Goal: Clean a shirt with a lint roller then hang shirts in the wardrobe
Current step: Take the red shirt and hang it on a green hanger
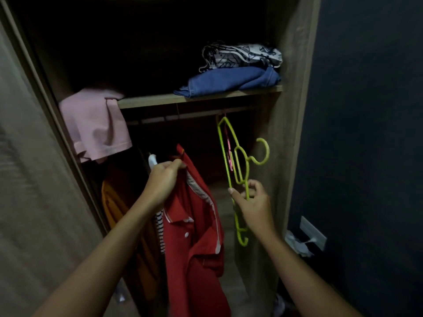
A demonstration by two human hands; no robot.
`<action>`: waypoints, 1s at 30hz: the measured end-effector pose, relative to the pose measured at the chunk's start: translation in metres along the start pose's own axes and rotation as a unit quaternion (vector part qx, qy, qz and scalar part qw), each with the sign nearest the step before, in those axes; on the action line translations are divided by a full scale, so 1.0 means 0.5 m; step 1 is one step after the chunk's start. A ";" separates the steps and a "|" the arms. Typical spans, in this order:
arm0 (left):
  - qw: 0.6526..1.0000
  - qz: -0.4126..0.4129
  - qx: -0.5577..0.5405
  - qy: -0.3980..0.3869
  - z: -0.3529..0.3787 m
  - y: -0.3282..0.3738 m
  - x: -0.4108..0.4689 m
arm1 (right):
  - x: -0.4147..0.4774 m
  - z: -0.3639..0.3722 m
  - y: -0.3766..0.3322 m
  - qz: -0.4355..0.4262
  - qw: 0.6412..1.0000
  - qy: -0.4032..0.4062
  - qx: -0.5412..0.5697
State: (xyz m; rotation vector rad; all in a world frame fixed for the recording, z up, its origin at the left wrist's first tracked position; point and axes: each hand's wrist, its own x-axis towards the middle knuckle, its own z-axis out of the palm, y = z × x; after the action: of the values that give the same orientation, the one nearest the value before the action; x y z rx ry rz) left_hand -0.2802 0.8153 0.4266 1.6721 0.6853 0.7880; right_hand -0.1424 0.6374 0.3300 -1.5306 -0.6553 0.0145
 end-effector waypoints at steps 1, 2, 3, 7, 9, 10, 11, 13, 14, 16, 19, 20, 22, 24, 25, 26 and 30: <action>1.000 -0.002 0.001 -0.003 0.004 0.004 -0.007 | 0.000 -0.006 -0.012 0.018 1.000 -0.001 0.014; 1.000 0.000 0.004 -0.002 0.007 0.016 -0.019 | 0.003 -0.012 -0.027 0.019 1.000 0.004 0.025; 1.000 0.000 0.009 0.002 0.010 0.023 -0.023 | 0.007 -0.020 -0.039 0.009 0.999 0.013 0.034; 1.000 0.023 0.017 -0.003 0.024 0.068 -0.054 | 0.012 -0.057 -0.079 -0.033 0.996 0.034 0.082; 0.999 0.031 0.015 -0.001 0.028 0.093 -0.069 | 0.006 -0.076 -0.092 -0.037 0.993 0.026 0.107; 0.999 0.036 0.017 0.003 0.032 0.101 -0.074 | 0.003 -0.085 -0.096 -0.031 0.992 0.016 0.123; 0.999 0.035 0.024 0.011 0.036 0.109 -0.078 | 0.001 -0.094 -0.099 -0.024 0.990 0.004 0.141; 0.998 0.043 0.032 0.015 0.049 0.124 -0.087 | 0.000 -0.116 -0.104 -0.016 0.985 -0.010 0.170; 0.998 0.048 0.039 0.015 0.058 0.130 -0.092 | -0.001 -0.129 -0.107 -0.014 0.983 -0.011 0.180; 0.997 0.049 0.050 0.023 0.077 0.138 -0.100 | -0.004 -0.160 -0.105 -0.013 0.983 -0.008 0.183; 0.997 0.056 0.048 0.018 0.097 0.152 -0.122 | -0.021 -0.197 -0.098 -0.020 0.986 0.003 0.167; 0.997 0.058 0.047 0.021 0.106 0.157 -0.131 | -0.028 -0.210 -0.097 -0.018 0.985 0.005 0.171; 0.997 0.058 0.048 0.022 0.125 0.171 -0.153 | -0.045 -0.237 -0.103 -0.008 0.976 0.010 0.216; 0.996 0.065 0.062 0.013 0.147 0.189 -0.172 | -0.056 -0.260 -0.119 -0.029 0.962 0.016 0.272; 0.995 0.071 0.070 0.002 0.159 0.201 -0.180 | -0.059 -0.269 -0.133 -0.047 0.955 0.018 0.292; 0.994 0.076 0.078 -0.010 0.170 0.212 -0.187 | -0.058 -0.278 -0.147 -0.066 0.947 0.013 0.314; 0.989 0.099 0.105 -0.045 0.213 0.269 -0.211 | -0.032 -0.310 -0.213 -0.124 0.914 -0.033 0.384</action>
State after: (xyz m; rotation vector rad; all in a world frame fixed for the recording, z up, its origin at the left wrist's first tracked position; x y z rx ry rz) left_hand -0.2547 0.6405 0.5237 1.9776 0.5597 0.7937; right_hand -0.1349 0.4815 0.4361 -0.6844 -0.7749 0.1190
